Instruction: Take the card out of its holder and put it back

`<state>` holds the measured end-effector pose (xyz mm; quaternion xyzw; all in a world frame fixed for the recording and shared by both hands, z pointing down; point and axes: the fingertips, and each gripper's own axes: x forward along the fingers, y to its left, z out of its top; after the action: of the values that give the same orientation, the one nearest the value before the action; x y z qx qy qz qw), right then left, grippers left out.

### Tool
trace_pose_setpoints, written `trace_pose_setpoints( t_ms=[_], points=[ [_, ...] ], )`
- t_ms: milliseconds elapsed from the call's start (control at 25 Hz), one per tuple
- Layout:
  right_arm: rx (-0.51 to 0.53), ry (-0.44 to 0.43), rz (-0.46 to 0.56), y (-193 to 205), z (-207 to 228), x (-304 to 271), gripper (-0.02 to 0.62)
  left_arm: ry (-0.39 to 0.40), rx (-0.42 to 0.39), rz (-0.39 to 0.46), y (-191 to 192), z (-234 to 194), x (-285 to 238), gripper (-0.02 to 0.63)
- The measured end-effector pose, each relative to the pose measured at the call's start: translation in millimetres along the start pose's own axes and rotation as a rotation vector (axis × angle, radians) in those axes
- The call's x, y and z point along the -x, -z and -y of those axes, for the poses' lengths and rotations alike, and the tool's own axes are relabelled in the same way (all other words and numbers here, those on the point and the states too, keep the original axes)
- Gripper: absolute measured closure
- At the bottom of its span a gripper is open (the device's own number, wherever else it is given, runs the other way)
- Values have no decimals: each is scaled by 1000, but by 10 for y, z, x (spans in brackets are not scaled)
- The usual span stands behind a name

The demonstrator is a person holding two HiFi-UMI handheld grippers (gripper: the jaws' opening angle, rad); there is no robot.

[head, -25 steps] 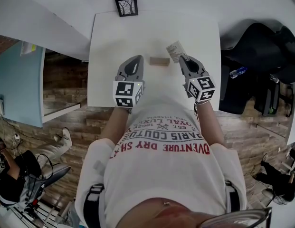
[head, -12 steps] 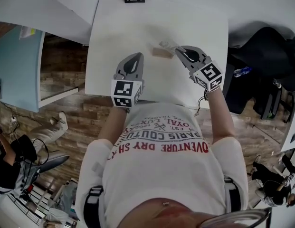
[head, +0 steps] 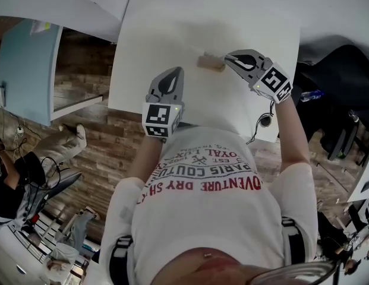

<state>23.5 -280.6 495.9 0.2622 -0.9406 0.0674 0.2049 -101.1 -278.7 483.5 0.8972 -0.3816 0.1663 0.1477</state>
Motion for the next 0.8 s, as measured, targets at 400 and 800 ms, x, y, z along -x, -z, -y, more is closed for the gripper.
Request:
trace_pose_setpoints(
  t_ms=[400,800],
  points=[
    [9,-98,-7,83,-72,-125,560,-24,2,-19,99,13,-42,581],
    [10,-123,-7,99,1,-170,560,-34,-12,-41,176,-21,-63,581]
  ],
)
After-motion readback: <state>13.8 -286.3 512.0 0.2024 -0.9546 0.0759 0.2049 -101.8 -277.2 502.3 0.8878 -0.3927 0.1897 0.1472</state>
